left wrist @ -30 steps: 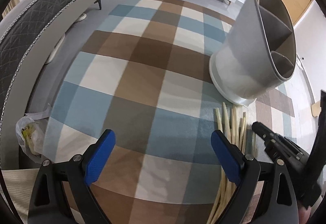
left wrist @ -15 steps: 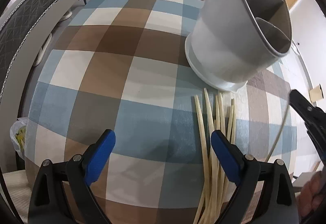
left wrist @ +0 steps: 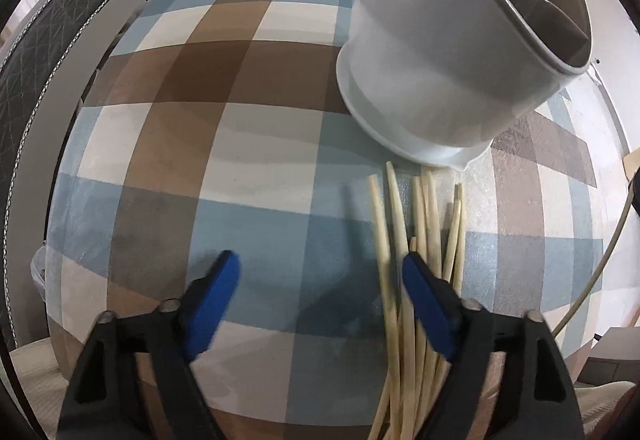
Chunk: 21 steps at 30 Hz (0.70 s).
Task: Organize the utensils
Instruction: 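Close the right tool on chopsticks while the left tool grasps one chopstick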
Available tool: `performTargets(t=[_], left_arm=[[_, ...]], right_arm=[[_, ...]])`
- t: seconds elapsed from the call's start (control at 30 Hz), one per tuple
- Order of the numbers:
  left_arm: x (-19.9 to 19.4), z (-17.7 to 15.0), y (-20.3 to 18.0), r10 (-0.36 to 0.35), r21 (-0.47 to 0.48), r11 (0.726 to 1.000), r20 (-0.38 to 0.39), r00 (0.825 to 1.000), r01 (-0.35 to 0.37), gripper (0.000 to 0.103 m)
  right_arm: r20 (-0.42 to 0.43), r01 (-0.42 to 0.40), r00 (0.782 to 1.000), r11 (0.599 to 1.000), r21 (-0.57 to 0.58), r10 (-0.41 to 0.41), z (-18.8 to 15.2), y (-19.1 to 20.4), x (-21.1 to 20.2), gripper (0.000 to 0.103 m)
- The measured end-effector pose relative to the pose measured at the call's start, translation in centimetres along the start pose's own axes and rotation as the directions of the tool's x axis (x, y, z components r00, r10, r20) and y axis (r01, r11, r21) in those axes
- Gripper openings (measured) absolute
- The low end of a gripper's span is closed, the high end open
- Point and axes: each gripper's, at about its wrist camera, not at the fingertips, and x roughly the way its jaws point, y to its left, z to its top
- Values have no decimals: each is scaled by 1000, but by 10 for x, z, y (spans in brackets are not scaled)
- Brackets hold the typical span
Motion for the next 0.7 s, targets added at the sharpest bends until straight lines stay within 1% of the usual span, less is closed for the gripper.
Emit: performTargets(t=[0.03,0.17,0.23,0.37,0.47,0.5,0.53,0.57,0.6,0.63,0.67,0.7], left_arm=[[0,1,1,2,-4,1000,-2,1000,-2,72],[1,0,7,3,-25,1000,-10,1000,-3,71],[2,-2,7,16,-10,1000,-7,1000,-16,71],[6,-4,1,66,24,998,-4,998,-66,71],[8,-3,-1,65,23,998,-7,998,-65,69],[7,-2,-2,64,26,998,-7,998,-64,62],[8,0,-6,61,37,997,-8,998,-61,53],[8,2,-10,58,51,997,-6,998,-57,48],[5,11,-13,56,56,997,-5,998,-56,38],[5,13,-16,52,61,997,3,999,-52,26],[6,14,-18,44,67,997,10,999,-45,19],[6,15,-19,41,72,997,12,999,-42,6]], right_arm=[[0,0,1000,1000,-3,0,0,0,0,3],[-1,-4,1000,1000,-10,4,1,2,1,3],[-5,-4,1000,1000,-8,4,1,2,3,3],[-7,-5,1000,1000,-11,5,2,3,4,3],[-4,-4,1000,1000,-8,4,2,2,3,3],[-4,-5,1000,1000,-4,5,2,1,3,3],[-5,-6,1000,1000,-1,6,2,1,3,3],[-8,-6,1000,1000,1,6,1,0,4,3],[-10,-5,1000,1000,1,5,1,-1,4,3],[-13,-3,1000,1000,-1,3,1,-1,5,3],[-15,-1,1000,1000,-3,1,0,-1,5,3],[-16,1,1000,1000,-4,-1,0,-2,5,3]])
